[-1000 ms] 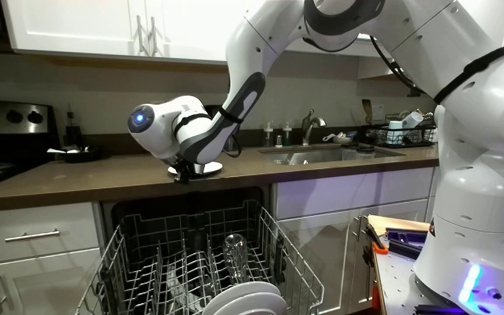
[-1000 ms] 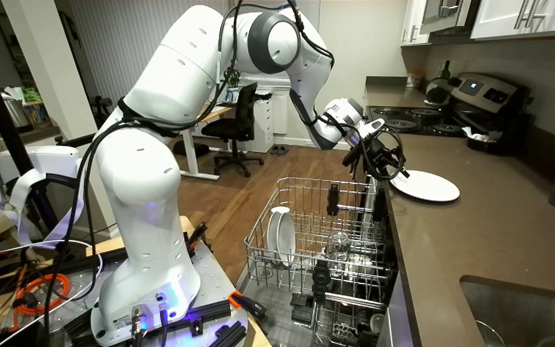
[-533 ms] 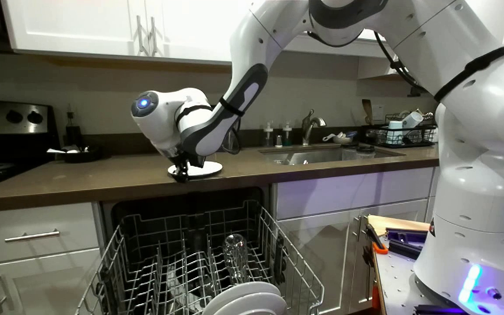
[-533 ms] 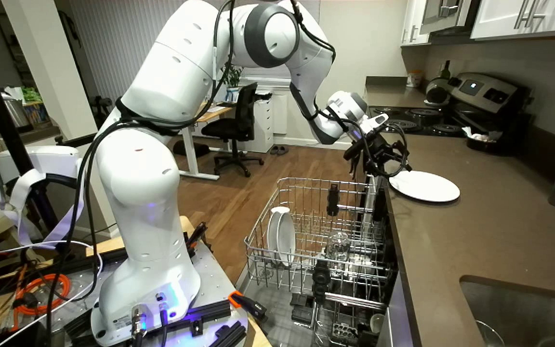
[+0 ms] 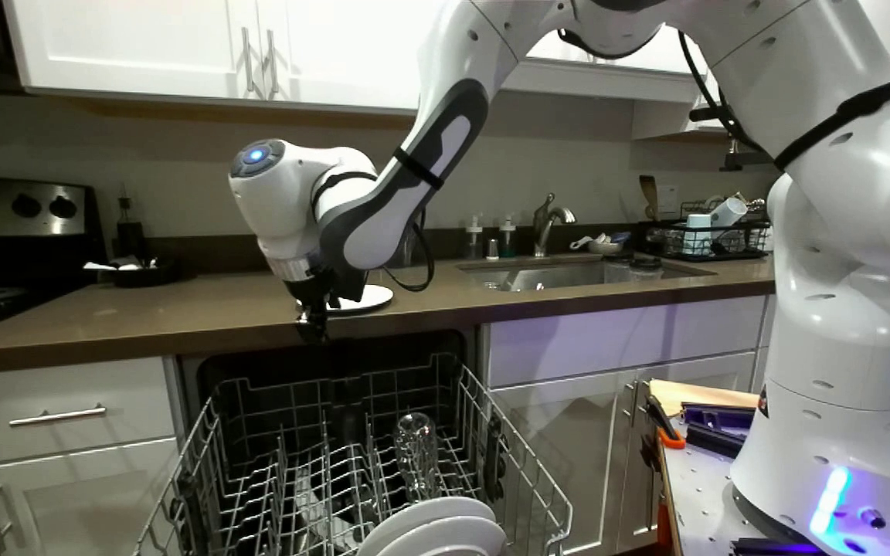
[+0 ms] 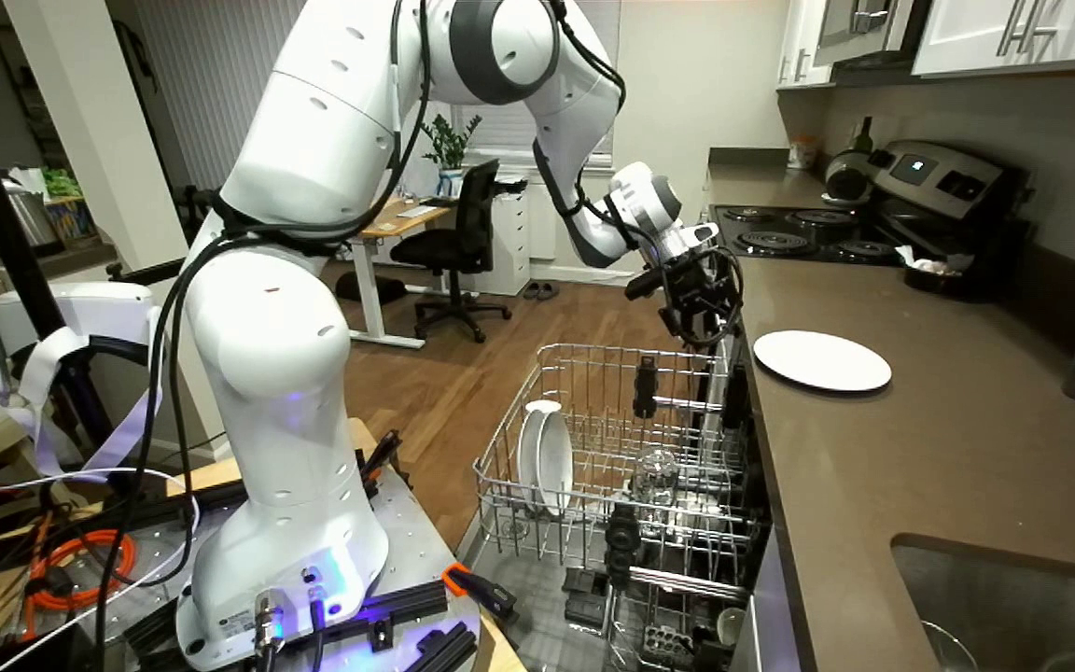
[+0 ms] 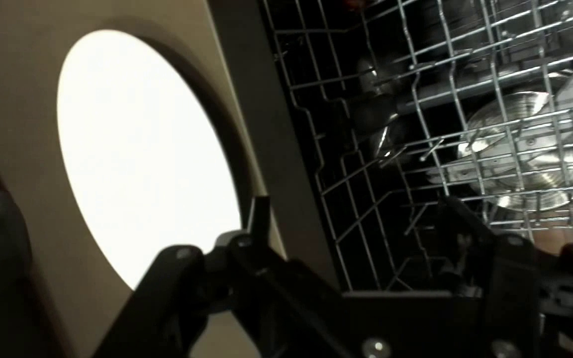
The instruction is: Remove a plate from the dishwasher and put it on the counter
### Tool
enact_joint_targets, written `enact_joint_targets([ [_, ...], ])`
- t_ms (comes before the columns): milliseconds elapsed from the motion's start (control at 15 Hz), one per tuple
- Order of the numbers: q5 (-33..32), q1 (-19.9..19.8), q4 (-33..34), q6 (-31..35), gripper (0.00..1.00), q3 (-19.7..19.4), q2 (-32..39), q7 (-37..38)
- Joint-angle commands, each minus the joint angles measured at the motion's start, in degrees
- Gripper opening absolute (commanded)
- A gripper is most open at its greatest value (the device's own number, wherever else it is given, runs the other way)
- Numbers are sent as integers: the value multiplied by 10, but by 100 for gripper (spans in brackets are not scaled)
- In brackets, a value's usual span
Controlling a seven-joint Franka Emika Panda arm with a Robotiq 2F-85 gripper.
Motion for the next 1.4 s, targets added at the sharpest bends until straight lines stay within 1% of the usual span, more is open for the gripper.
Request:
enact_joint_targets([
  [0, 55, 0, -98, 30, 92, 4, -89, -61],
  [67, 71, -3, -119, 36, 86, 7, -109, -79],
  [133, 90, -4, -144, 40, 86, 10, -134, -98],
  [200, 112, -7, -168, 45, 88, 13, -158, -123],
  [267, 135, -9, -189, 46, 88, 14, -180, -150],
  [400, 206, -16, -234, 45, 98, 20, -230, -225],
  [600, 298, -11, -291, 33, 100, 16, -303, -313],
  [667, 257, 4, -236, 27, 100, 5, -242, -260],
  [733, 274, 2, -254, 27, 100, 7, -264, -278],
  [867, 283, 0, -276, 27, 100, 9, -291, -288],
  [1333, 283, 0, -283, 27, 100, 9, -295, -288],
])
